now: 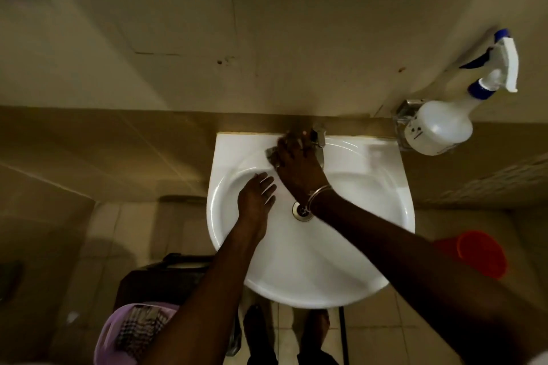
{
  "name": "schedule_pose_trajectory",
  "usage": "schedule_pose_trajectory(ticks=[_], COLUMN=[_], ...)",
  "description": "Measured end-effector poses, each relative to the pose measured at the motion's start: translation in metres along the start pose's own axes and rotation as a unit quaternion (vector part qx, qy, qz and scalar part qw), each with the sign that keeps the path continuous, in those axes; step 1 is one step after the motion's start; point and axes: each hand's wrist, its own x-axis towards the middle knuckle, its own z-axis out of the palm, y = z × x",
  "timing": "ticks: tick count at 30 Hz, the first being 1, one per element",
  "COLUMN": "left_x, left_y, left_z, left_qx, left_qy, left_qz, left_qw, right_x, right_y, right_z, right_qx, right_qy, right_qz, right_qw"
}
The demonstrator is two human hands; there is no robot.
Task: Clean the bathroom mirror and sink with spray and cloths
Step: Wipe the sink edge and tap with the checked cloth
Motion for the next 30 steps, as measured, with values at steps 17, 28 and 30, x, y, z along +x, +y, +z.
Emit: schedule_pose_trajectory(ticks=[17,28,30], left_x=[-0.005,0.000,-0.002], left_y=[-0.012,-0.013,-0.012], left_z=[-0.021,-0.052,-0.054], left_qx=[0.051,0.007,-0.017], left_qy=[0.037,0.155,0.145], left_qz=[0.014,0.044,0.015], left_qw=[0.998,0.987,0.989], right_x=[-0.003,0.021,0.014], right_y=[-0.035,-0.083,-0.073], right_z=[0.010,0.040,0.039], right_qx=[0.167,0.307,0.234], right_qy=[-0.074,-0.016,0.004], right_qz=[0.193,-0.047,-0.104], right_qw=[0.964,0.950,0.967])
